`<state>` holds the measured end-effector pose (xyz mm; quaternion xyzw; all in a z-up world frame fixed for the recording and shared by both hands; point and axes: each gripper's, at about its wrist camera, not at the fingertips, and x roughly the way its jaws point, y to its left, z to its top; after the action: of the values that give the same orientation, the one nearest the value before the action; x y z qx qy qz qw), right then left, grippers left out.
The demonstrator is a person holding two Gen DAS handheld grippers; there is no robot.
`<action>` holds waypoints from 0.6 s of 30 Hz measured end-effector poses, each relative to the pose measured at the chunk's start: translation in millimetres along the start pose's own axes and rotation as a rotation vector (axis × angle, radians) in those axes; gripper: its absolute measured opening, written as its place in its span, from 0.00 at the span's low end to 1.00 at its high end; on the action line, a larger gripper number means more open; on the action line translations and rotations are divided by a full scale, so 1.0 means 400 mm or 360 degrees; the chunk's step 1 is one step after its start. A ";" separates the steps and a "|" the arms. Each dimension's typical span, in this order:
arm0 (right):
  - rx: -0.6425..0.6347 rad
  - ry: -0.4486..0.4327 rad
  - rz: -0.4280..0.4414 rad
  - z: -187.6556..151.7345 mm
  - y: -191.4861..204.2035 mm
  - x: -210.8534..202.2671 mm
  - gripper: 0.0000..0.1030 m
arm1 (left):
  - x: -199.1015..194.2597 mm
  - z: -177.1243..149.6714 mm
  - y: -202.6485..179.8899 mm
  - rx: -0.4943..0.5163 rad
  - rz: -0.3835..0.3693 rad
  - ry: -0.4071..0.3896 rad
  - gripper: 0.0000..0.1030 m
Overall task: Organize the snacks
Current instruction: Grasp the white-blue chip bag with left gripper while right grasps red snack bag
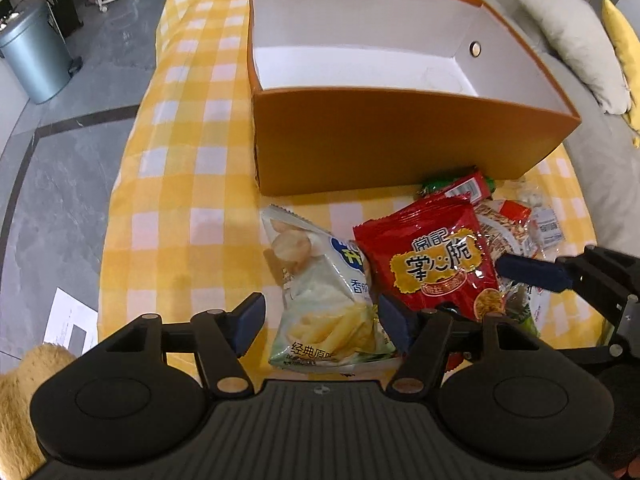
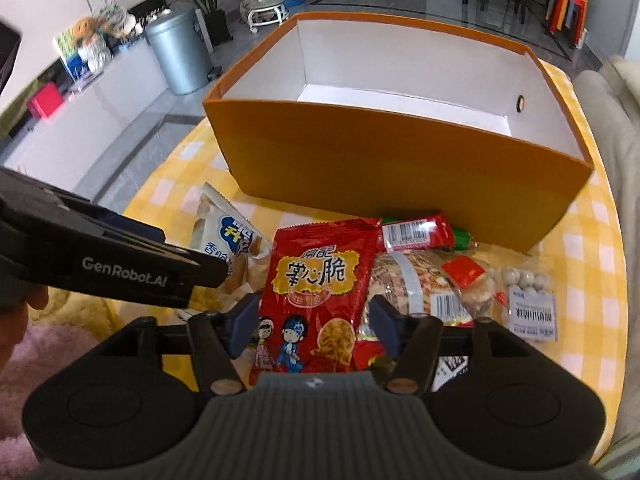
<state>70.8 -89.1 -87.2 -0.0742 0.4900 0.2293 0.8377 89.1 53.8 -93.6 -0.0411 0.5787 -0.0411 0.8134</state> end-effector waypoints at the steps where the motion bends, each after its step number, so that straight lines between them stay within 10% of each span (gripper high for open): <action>1: -0.0029 0.0005 -0.0012 0.003 0.008 0.006 0.62 | 0.006 0.003 0.000 0.0000 -0.0001 0.0010 0.72; 18: -0.0388 0.0012 -0.0211 -0.008 0.075 0.069 0.65 | 0.043 0.016 -0.004 -0.0033 0.0078 0.0117 0.47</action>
<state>66.1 -55.2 -109.5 -0.2086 0.4556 0.2312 0.8339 100.6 50.2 -107.4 -0.0338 0.6096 -0.0165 0.7918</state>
